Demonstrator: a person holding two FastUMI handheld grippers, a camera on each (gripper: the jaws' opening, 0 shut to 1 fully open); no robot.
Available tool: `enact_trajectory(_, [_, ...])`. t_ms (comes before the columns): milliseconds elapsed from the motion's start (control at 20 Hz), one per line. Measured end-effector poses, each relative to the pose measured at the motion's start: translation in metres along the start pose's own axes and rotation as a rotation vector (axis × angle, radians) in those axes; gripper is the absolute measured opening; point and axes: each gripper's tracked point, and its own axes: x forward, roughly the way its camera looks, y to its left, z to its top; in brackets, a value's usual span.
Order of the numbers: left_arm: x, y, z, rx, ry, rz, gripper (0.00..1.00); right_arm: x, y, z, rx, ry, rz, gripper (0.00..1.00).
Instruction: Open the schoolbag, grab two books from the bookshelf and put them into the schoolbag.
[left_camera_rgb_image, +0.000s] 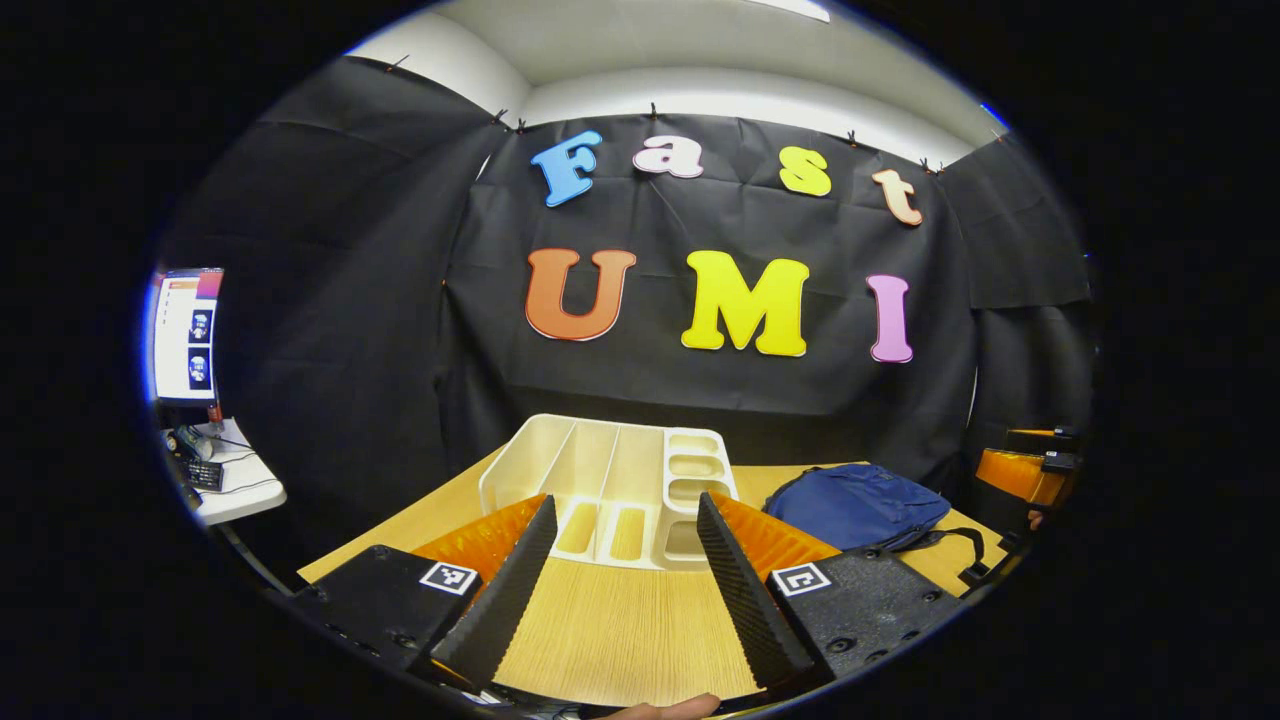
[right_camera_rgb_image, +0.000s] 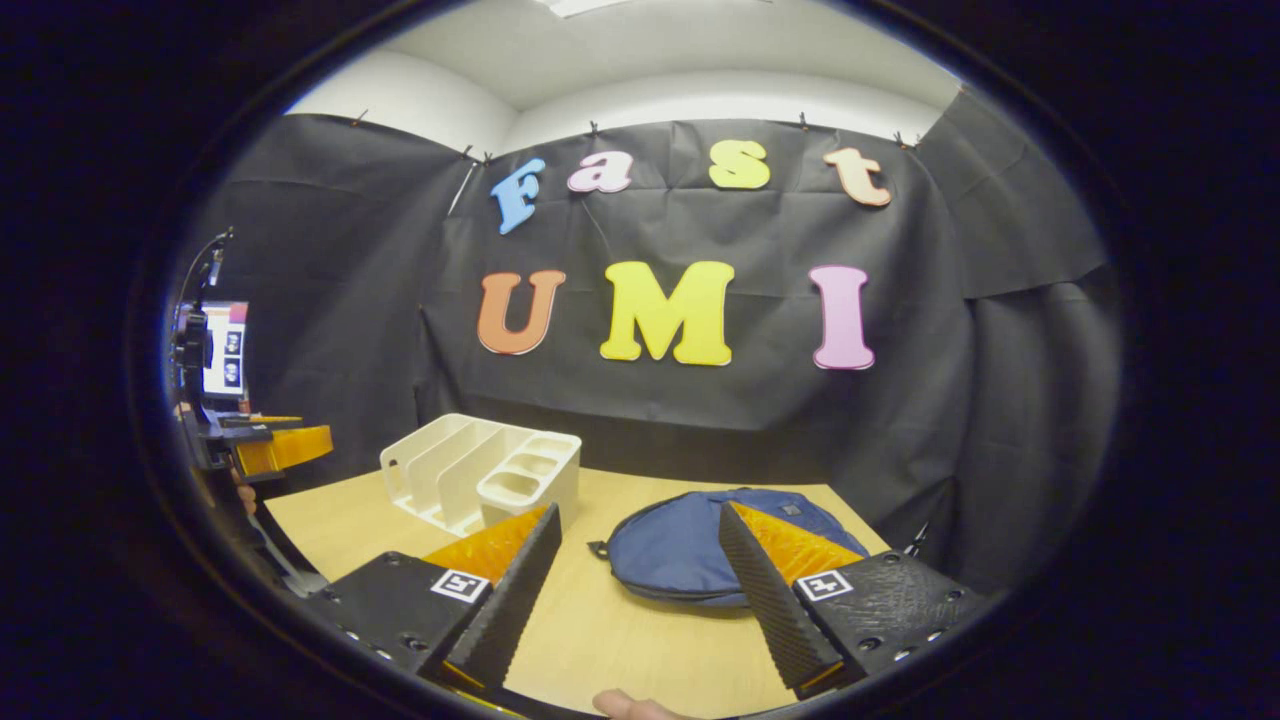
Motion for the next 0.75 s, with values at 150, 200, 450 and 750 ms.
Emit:
enact_trajectory(150, [0.001,-0.001,0.002,0.025,-0.009,0.009,0.91,0.000,-0.006,0.003,-0.003,-0.014,-0.025,0.95])
enact_trajectory(200, [-0.001,-0.001,0.005,0.035,-0.016,0.015,0.91,-0.002,-0.004,0.002,0.004,-0.015,-0.020,0.95])
enact_trajectory(450, [-0.003,-0.011,0.006,0.057,-0.029,0.005,0.91,-0.003,-0.007,-0.003,0.002,-0.001,-0.018,0.95])
enact_trajectory(750, [0.001,-0.020,0.000,0.060,-0.011,-0.018,0.91,-0.006,-0.009,-0.008,-0.019,-0.002,-0.033,0.95])
